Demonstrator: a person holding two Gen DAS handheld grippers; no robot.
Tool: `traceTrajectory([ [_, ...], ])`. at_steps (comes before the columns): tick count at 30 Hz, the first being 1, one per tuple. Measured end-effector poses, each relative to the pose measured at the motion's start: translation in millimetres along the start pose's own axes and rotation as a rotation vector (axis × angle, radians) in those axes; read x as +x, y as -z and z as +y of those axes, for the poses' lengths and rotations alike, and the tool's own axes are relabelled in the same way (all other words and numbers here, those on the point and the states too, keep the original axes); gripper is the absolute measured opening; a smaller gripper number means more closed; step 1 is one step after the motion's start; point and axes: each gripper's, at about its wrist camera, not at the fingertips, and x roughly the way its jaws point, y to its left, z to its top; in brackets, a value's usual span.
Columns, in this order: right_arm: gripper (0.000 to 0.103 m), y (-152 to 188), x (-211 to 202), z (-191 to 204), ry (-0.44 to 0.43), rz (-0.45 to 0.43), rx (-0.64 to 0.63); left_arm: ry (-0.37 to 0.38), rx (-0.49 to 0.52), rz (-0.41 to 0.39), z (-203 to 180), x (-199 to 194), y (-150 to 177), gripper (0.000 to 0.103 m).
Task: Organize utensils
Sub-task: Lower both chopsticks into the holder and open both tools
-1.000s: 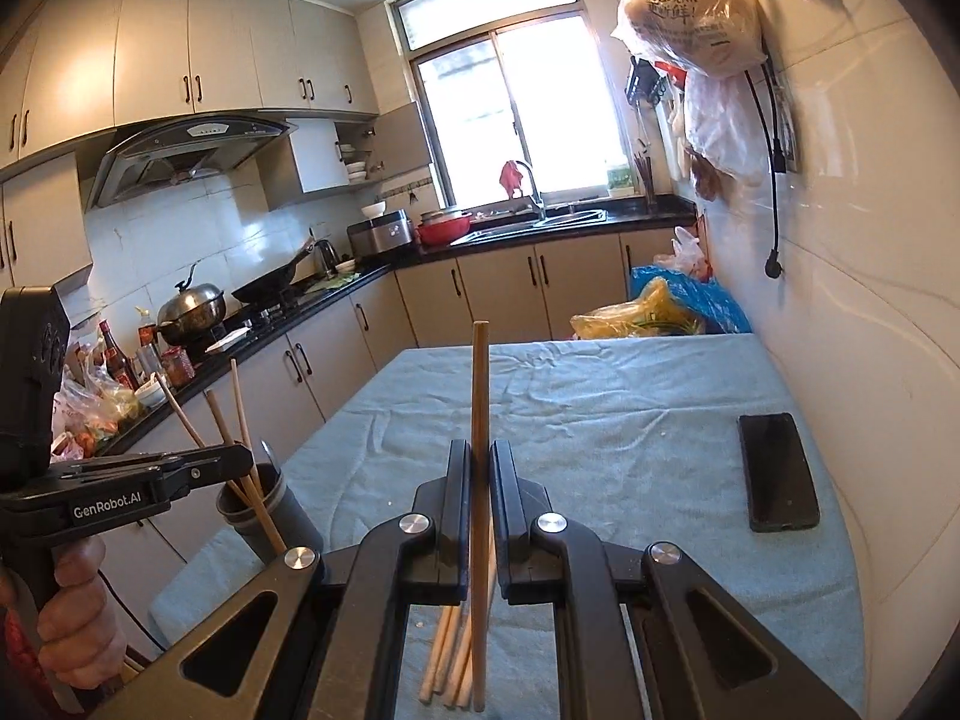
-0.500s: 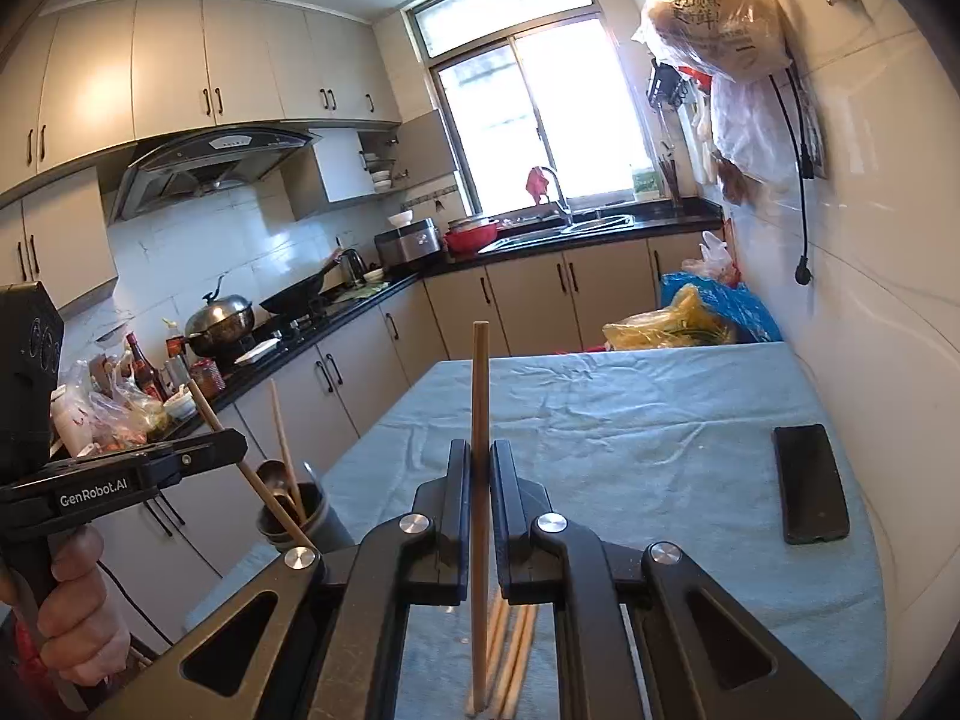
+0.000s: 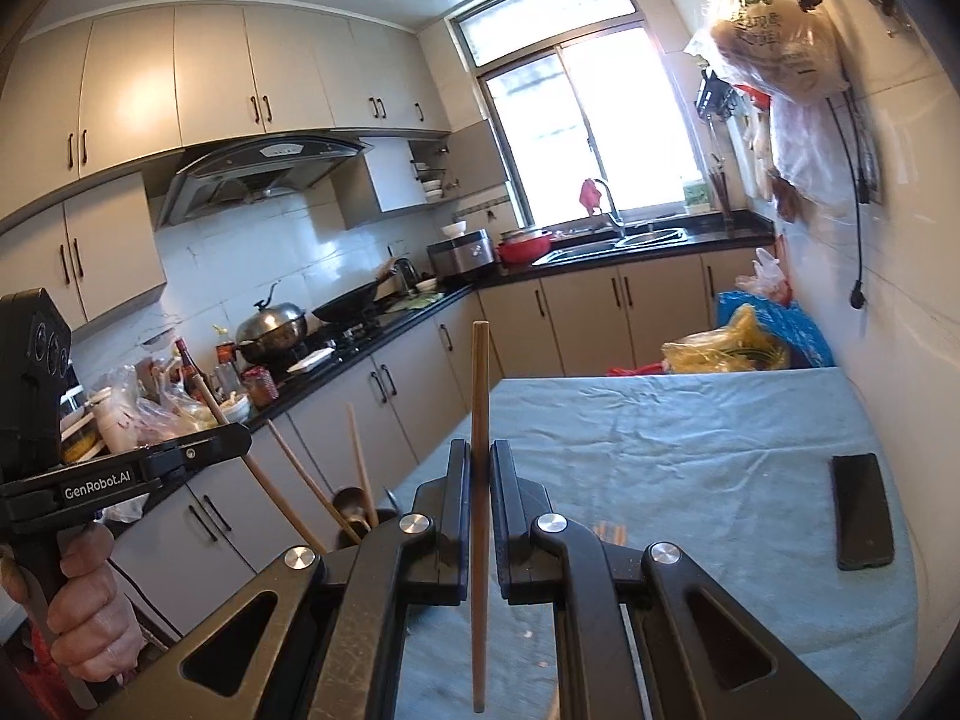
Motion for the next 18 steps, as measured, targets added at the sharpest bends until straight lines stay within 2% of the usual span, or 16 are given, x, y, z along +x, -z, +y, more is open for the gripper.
traceTrajectory([
  [10,0.007,-29.5,24.3,28.1,-0.064,-0.02,0.022,-0.039,-0.023,-0.089,27.9,-28.6,-30.9,0.006],
  [18,0.007,-57.9,58.6,58.6,-0.107,-0.037,0.014,-0.063,-0.06,-0.091,55.4,-19.0,-41.3,0.006],
])
